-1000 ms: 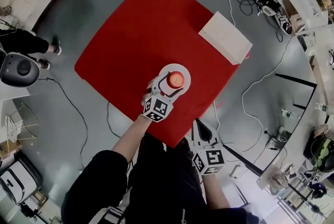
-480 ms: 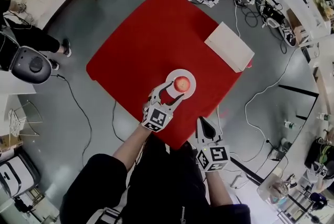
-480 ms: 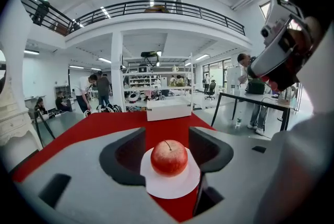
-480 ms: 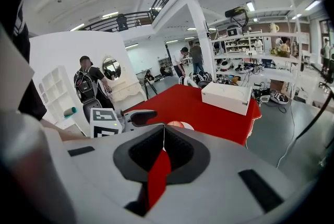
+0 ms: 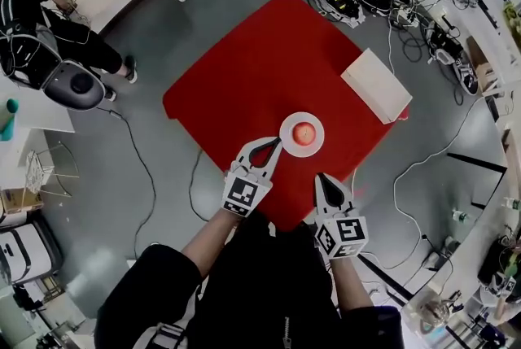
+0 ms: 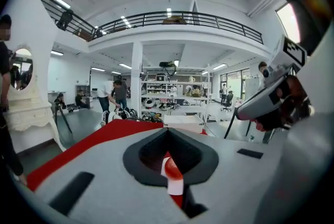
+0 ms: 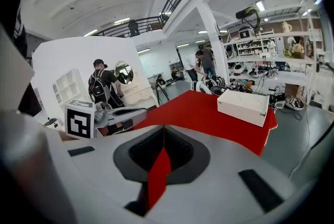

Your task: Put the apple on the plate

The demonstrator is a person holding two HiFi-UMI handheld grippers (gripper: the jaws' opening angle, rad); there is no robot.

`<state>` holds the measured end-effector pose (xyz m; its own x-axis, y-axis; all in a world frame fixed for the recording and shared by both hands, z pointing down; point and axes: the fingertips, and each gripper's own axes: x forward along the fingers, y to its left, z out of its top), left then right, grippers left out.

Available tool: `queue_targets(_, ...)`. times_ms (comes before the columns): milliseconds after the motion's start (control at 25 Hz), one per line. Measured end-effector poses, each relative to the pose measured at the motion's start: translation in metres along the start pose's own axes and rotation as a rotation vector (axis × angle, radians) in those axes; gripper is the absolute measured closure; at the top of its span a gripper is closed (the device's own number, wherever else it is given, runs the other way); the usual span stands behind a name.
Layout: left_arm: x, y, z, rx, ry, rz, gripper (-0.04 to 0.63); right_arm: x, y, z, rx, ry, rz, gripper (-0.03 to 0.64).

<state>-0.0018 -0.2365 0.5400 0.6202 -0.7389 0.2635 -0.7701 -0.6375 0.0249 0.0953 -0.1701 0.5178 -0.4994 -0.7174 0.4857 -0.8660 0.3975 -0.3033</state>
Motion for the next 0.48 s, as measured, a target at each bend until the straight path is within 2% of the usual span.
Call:
queue_targets(80,-0.012,0.001,0.011,-0.067,-0.009,0.015,0.589,0.000,0.006,0.007,-0.025,-0.023,0.014,0.604)
queue_targets(160,-0.024,-0.005,0.024,-0.091,-0.022,0.023,0.589,-0.003,0.011,0.013,-0.044,-0.046,0.026,0.604)
queue_targets(480,-0.043,-0.046,0.076,-0.060,-0.073,-0.008,0.589,-0.022,0.021,0.038,-0.111,-0.142,0.059,0.606)
